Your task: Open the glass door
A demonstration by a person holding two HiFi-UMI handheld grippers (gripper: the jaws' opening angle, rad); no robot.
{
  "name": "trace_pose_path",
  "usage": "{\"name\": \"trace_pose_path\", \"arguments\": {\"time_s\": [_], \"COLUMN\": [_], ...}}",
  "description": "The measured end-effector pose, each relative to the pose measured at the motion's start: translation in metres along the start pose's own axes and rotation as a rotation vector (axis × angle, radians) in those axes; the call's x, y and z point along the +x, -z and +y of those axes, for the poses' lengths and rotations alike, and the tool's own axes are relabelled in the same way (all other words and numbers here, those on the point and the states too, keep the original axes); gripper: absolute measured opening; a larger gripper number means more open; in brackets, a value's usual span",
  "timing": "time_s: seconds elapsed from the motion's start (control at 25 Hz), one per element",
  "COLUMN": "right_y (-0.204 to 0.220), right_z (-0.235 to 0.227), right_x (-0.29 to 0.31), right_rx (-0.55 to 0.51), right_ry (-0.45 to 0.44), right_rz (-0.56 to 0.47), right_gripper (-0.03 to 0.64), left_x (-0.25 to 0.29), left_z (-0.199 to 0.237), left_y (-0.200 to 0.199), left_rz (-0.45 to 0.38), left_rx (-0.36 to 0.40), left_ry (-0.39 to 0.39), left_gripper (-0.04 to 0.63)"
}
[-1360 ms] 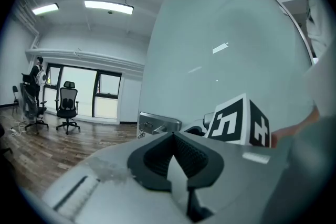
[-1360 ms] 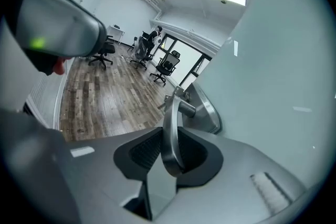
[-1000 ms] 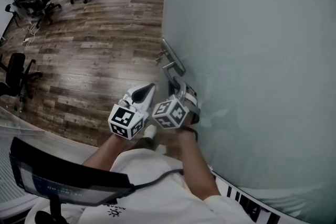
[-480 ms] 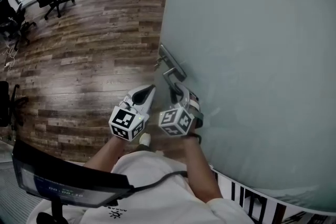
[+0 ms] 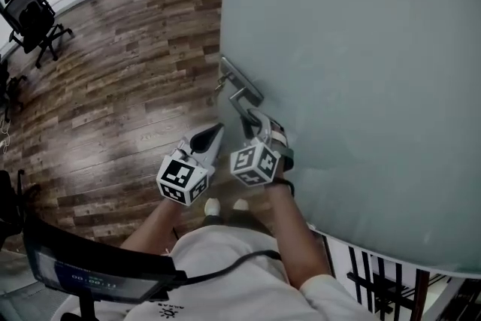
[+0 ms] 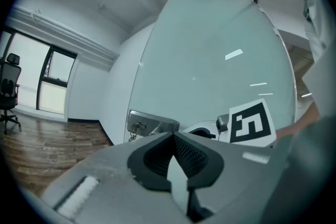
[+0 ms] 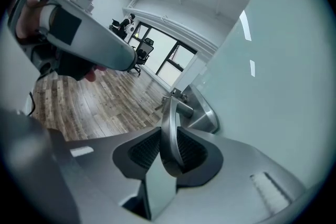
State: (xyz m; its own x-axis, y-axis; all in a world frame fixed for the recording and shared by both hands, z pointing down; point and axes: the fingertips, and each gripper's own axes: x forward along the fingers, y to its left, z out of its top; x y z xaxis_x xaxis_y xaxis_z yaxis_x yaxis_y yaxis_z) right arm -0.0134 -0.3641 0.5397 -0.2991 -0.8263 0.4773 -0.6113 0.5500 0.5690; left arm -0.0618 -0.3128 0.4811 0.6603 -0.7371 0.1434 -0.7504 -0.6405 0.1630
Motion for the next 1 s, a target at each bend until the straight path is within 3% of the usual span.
{"name": "trace_pose_path", "arguments": {"time_s": [0.36, 1.0], "right_y": [0.032, 0.077], "right_z": [-0.065, -0.141], "right_x": [0.028, 0.054], "right_rx": [0.063, 0.13], "right_ry": [0.047, 0.133], "right_rz": [0.052, 0.113], "right_gripper": [0.098, 0.098], "left_x": [0.074, 0.147], "left_z": [-0.013, -0.022], "left_y": [-0.019, -0.032], "left_rz": [0.012, 0.009], "left_rx": [0.03, 0.012], "left_ry": [0.017, 0.07], "left_gripper": [0.005, 0.005]}}
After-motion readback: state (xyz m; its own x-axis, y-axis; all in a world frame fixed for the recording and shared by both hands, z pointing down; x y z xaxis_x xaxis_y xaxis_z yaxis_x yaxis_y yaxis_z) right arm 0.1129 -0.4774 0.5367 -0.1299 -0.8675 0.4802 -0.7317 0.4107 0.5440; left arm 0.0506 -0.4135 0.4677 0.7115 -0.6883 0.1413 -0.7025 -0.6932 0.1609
